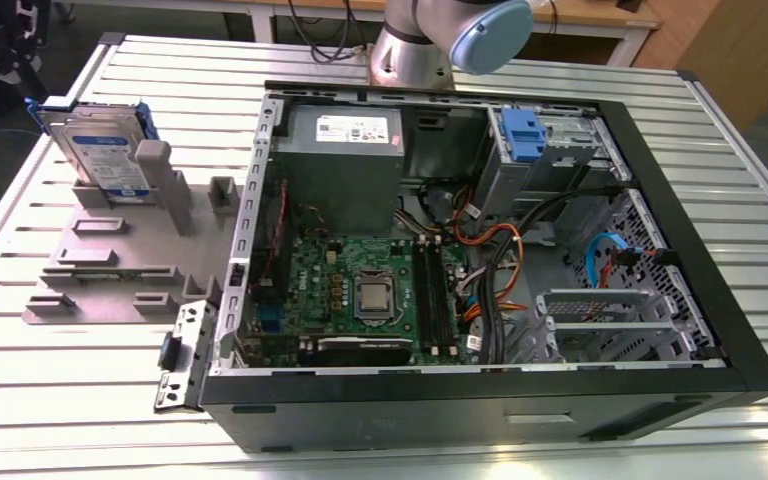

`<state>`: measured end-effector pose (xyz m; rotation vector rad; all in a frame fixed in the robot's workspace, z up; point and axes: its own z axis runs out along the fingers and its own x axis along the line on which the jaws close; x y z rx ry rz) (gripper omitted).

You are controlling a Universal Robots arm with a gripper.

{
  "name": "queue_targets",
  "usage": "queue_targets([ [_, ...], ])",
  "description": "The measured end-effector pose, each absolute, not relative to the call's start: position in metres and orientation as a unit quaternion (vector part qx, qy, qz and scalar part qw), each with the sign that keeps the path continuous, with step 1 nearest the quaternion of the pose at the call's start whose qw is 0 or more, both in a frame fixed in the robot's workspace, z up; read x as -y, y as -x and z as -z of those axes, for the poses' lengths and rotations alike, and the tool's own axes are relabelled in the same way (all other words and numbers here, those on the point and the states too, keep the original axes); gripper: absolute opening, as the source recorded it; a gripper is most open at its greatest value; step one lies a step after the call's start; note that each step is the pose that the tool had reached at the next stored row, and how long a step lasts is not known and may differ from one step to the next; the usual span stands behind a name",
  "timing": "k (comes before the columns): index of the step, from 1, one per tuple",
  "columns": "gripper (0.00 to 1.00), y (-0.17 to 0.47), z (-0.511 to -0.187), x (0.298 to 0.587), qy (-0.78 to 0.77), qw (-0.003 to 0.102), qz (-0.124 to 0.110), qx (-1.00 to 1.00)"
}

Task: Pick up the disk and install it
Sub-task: 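Pick up the disk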

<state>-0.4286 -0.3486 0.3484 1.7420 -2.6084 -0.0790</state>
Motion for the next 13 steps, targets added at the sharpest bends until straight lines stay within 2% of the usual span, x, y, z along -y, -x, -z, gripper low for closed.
queue_targets([
  [13, 0.11, 0.4264, -0.348, 0.3404, -0.561, 0.002, 0.025, 0.828],
])
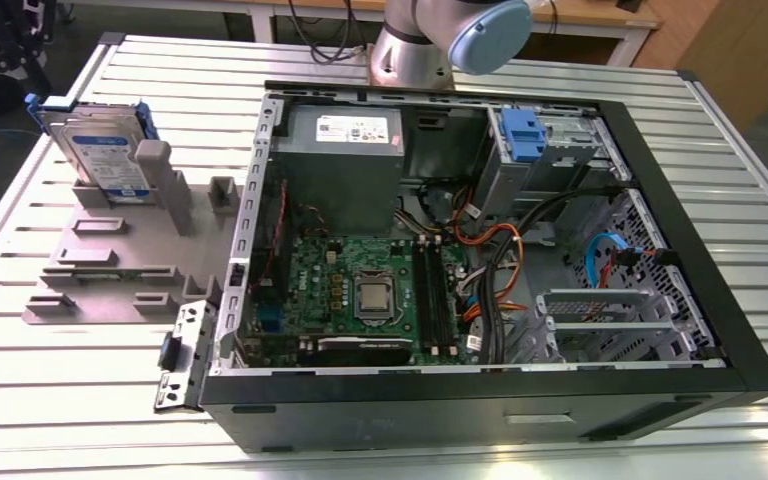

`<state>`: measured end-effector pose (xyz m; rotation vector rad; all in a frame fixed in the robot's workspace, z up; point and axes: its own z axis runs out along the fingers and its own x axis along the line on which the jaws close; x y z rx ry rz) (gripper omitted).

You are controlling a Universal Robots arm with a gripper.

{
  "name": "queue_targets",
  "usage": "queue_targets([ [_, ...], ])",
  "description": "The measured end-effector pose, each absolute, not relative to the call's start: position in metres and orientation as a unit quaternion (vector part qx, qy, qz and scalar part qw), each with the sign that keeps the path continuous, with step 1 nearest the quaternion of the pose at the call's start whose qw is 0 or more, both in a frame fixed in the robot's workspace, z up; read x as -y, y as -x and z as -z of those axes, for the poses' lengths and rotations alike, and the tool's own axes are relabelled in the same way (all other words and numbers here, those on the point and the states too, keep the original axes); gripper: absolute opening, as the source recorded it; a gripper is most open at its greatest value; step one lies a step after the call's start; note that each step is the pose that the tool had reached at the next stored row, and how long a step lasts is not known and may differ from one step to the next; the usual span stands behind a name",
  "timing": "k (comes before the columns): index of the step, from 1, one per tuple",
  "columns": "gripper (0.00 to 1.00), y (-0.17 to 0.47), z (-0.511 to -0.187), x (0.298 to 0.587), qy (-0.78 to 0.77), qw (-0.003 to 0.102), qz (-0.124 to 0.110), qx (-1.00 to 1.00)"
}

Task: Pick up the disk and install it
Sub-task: 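Pick up the disk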

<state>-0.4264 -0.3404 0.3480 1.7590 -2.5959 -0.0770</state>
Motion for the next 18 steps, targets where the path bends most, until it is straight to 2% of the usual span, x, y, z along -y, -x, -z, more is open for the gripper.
queue_targets([
  [18, 0.11, 0.4256, -0.3468, 0.3395, -0.667, 0.006, 0.024, 0.745],
])
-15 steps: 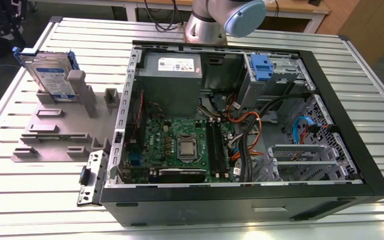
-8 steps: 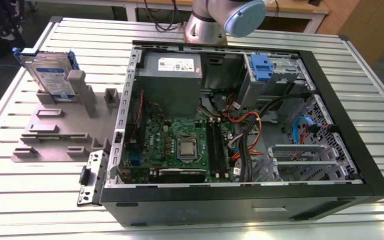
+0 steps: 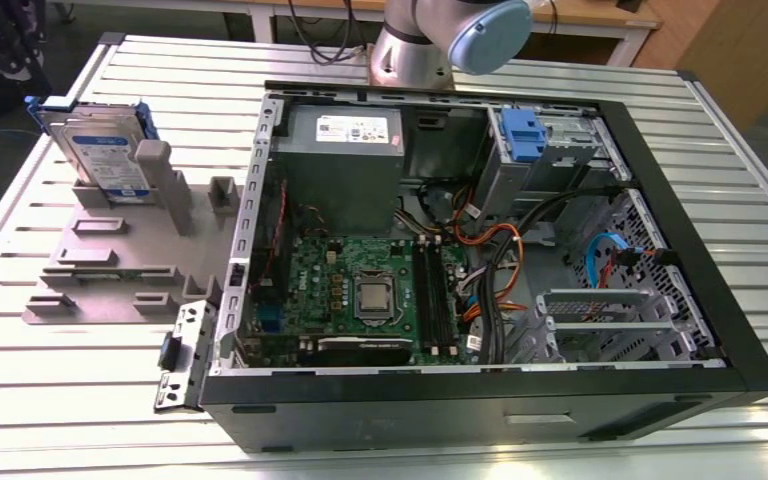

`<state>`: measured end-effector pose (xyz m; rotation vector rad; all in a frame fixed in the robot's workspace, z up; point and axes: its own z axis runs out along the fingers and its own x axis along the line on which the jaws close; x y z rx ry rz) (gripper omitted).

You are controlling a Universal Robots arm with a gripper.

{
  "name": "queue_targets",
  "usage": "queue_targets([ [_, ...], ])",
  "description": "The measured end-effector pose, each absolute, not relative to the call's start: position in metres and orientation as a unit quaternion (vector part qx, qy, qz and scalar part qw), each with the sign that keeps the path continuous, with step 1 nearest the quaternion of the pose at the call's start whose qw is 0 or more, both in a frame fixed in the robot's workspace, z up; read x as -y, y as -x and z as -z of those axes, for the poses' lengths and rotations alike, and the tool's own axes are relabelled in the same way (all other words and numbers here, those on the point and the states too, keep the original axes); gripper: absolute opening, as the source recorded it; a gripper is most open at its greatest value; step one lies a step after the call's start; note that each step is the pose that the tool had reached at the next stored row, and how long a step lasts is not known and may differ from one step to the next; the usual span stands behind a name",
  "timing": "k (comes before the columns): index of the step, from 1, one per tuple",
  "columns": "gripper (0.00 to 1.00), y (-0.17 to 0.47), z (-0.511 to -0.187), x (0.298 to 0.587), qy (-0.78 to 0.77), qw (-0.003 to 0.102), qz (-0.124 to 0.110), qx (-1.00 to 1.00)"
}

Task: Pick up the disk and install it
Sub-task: 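Pick up the disk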

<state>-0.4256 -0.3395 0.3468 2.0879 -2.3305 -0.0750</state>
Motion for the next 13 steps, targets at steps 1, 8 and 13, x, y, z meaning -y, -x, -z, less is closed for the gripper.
queue_targets([
  [1, 0.11, 0.4252, -0.3466, 0.339, -0.667, 0.006, 0.024, 0.744],
  [8, 0.23, 0.4226, -0.3461, 0.3368, -0.669, 0.007, 0.023, 0.743],
  [13, 0.41, 0.4222, -0.3452, 0.3361, -0.67, 0.006, 0.022, 0.742],
])
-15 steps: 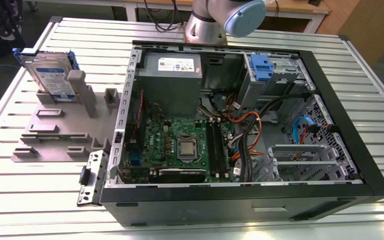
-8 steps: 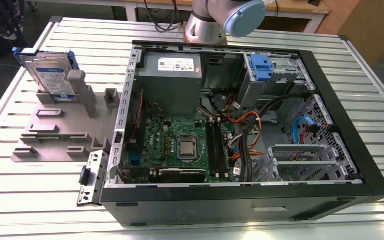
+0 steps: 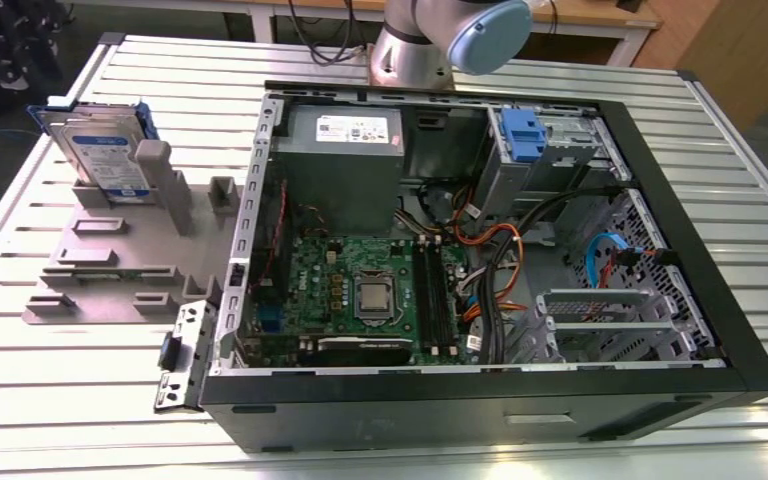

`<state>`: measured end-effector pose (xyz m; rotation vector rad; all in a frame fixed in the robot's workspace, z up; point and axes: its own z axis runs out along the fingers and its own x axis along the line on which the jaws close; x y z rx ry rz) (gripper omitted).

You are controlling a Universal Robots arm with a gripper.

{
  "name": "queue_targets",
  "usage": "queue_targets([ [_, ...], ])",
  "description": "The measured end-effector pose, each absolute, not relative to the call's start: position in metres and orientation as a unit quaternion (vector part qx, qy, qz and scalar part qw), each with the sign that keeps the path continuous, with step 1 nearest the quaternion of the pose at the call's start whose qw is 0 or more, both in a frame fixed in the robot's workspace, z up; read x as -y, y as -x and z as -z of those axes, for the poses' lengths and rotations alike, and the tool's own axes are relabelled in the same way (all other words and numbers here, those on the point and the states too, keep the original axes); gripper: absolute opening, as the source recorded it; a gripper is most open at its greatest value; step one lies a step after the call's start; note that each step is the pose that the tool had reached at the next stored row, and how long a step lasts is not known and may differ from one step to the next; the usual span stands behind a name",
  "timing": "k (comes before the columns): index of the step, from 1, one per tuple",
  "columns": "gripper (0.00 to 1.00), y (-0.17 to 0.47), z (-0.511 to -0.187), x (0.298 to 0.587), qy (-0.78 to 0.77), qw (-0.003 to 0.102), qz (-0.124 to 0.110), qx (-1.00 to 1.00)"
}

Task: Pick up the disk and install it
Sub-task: 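Pick up the disk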

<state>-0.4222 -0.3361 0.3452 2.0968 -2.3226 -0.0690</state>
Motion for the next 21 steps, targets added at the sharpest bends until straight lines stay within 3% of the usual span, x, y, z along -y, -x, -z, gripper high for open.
queue_targets([
  [2, 0.53, 0.422, -0.344, 0.336, -0.67, 0.004, 0.019, 0.742],
  [4, 0.53, 0.422, -0.342, 0.335, -0.67, 0.002, 0.016, 0.742],
  [5, 0.59, 0.422, -0.341, 0.335, -0.67, 0.0, 0.015, 0.742],
  [21, 0.59, 0.422, -0.334, 0.335, -0.678, -0.004, 0.011, 0.735],
])
